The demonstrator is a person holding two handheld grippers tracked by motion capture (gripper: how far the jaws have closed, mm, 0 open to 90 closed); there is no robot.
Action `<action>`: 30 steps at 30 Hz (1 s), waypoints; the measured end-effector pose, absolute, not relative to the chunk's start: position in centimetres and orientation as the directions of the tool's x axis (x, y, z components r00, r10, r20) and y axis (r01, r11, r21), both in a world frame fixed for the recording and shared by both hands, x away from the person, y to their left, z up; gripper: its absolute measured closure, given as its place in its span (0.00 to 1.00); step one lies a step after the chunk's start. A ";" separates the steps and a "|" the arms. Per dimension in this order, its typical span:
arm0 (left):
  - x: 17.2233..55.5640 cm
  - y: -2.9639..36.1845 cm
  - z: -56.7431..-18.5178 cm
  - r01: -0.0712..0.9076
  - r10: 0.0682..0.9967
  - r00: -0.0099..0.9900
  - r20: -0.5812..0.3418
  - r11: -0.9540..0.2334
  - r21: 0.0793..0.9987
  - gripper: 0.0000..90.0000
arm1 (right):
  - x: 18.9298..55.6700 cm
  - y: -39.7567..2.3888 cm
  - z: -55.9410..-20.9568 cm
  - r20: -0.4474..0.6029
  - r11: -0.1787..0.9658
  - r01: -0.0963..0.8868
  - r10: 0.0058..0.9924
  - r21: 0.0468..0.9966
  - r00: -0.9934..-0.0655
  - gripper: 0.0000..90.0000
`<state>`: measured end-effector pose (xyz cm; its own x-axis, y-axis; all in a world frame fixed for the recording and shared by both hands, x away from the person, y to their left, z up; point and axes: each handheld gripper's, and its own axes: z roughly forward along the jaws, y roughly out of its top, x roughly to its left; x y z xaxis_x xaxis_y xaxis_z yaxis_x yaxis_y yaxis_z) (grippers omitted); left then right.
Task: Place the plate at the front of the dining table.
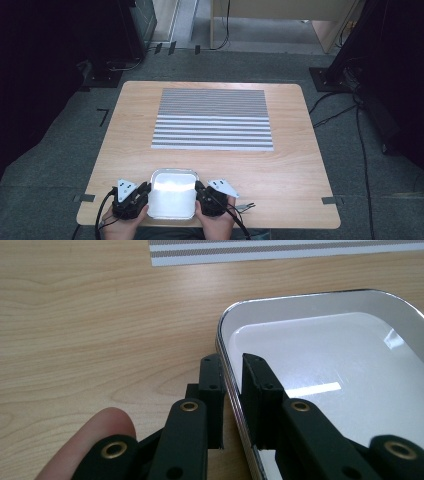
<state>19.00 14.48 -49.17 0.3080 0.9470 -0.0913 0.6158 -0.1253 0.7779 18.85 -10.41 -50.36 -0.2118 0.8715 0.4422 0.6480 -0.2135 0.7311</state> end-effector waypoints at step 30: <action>18.9 13.9 -49.7 0.627 0.941 0.334 -0.060 -0.174 0.759 0.90 | 19.3 -12.2 -50.9 0.624 -0.364 0.699 0.767 0.616 -0.149 0.98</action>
